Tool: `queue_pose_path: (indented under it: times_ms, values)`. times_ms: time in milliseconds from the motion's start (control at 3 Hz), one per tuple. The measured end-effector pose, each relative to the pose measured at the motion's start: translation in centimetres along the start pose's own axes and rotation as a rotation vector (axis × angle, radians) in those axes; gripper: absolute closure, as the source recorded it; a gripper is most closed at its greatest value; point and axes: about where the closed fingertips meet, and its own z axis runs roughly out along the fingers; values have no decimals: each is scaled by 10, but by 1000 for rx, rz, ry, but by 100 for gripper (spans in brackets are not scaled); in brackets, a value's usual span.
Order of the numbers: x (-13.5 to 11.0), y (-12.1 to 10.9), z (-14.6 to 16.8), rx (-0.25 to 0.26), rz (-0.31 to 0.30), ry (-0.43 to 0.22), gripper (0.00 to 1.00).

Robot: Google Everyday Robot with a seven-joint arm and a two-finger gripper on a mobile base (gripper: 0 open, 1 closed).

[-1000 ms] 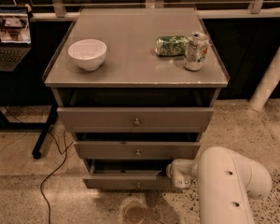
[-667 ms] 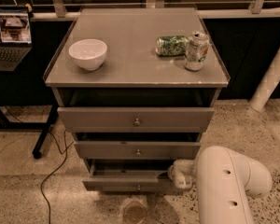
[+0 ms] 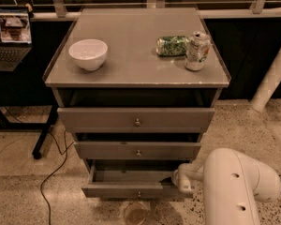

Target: Open bottom drawer

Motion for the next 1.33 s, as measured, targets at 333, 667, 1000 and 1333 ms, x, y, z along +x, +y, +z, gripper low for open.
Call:
queue_pose_path:
  times_ms: [333,667,1000,1333]
  values:
    - [0,3,0,0,0,0,100]
    - [11,7,-20,-76,0,-21,100]
    - [28,12,-41,-185,-46,-70,100]
    - [31,15,-51,-246,-141,-116,100]
